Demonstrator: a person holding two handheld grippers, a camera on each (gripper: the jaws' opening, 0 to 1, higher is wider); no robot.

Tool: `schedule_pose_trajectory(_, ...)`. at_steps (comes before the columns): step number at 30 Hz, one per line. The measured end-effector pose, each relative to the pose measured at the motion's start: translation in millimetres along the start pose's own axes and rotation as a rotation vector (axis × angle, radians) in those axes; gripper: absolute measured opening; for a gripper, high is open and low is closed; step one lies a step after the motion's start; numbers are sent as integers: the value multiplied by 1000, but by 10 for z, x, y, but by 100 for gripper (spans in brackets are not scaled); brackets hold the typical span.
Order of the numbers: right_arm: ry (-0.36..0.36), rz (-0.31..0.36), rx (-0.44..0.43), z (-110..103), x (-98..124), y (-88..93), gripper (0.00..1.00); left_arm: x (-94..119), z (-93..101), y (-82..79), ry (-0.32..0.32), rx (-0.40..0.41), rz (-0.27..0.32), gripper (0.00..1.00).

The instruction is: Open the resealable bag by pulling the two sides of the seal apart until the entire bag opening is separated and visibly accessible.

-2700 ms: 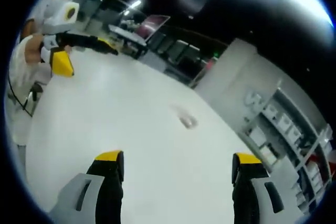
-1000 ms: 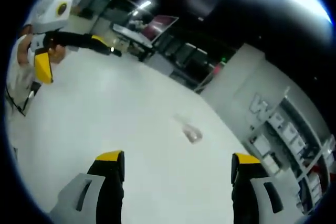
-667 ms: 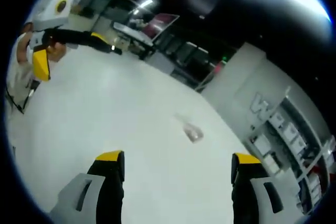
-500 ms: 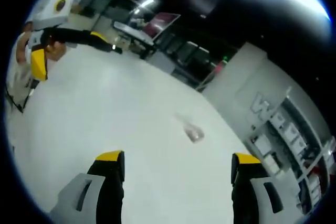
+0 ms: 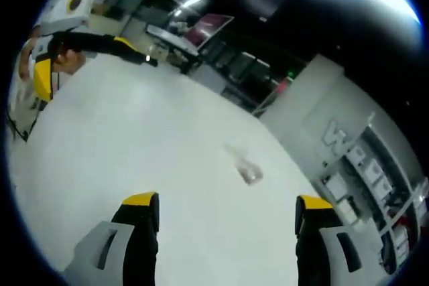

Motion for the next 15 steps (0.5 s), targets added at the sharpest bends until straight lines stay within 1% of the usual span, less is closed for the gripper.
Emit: schedule_pose_trajectory(15,-12,-1,19,-30,-79,-22,84,7,-3,29,-1,6,-9,100)
Point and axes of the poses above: the point that each gripper's makers call its tool centre point, and the gripper's own axes: x roughly backward along the fingers, z roughly to its right, y roughly out of its underside, the point moved 7 cm from there along x, roughly backward along the fingers, and after that the axes turned 11 degrees about y, right-handed, at the moved point
